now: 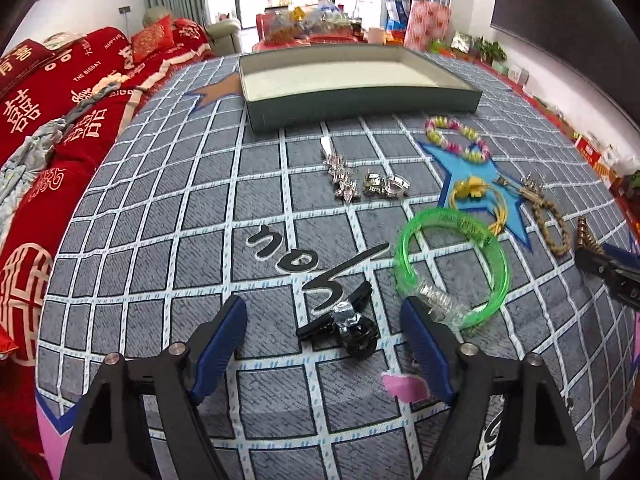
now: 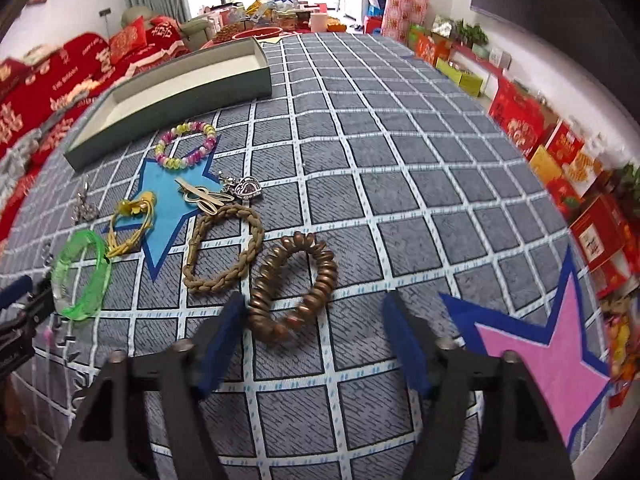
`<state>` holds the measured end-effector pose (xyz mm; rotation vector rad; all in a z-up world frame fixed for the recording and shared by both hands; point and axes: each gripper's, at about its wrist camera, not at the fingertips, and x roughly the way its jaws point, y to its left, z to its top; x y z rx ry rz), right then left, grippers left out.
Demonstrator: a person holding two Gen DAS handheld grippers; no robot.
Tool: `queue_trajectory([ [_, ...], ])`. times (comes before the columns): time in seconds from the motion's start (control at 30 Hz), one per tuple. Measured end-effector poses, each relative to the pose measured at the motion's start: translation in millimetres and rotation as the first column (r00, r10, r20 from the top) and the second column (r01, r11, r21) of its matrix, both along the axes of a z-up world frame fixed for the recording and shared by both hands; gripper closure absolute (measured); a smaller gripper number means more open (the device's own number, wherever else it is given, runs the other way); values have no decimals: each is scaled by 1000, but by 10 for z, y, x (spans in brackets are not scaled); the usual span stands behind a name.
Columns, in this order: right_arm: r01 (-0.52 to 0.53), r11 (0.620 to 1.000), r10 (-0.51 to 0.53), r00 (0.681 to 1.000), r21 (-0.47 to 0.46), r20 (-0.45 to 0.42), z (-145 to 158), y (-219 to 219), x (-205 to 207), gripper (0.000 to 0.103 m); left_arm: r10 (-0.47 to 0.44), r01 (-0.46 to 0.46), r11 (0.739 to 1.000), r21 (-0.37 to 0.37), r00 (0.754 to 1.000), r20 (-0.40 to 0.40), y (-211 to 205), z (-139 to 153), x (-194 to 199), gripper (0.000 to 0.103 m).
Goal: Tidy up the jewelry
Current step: 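Grasp the black hair clip with the left tool while the right tool grasps the brown coiled bracelet, then carry both items into the cream tray and open both tools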
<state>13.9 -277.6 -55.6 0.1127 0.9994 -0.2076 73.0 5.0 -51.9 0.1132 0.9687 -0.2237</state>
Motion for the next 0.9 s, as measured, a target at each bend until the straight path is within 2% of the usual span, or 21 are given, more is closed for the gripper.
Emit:
queue_trajectory([
  [0.07,-10,1000,10,1000,-3,8,12,32,-6,58,-24,24,1000,1,1000,12,-34,16,-15,38],
  [0.1,-10,1000,10,1000,-6,8,19,30,-8,62,-39,39,999,2,999,20,-61,28,-31,44],
  [0.13,-14,1000,14,1000,-1,10,22,30,-10,68,-51,51,999,3,998,25,-81,37,-43,59],
  [0.2,-10,1000,10,1000,8,14,26,21,-22,79,-63,63,998,7,998,31,-104,40,-60,60],
  [0.23,-8,1000,8,1000,8,16,29,10,-19,91,-65,65,998,-3,997,34,-96,44,-67,60],
  [0.43,-2,994,-3,999,114,45,85,-121,-54,91,-51,53,994,-100,998,23,44,123,-64,64],
  [0.6,-32,982,14,995,186,99,286,-171,4,91,-33,37,989,-144,999,31,151,282,-22,64],
  [0.73,-84,971,56,990,223,130,469,-126,203,91,-35,42,985,-170,998,49,169,478,117,64],
  [0.9,-159,962,125,979,222,159,675,12,617,91,-42,56,980,-192,996,74,106,718,448,64],
])
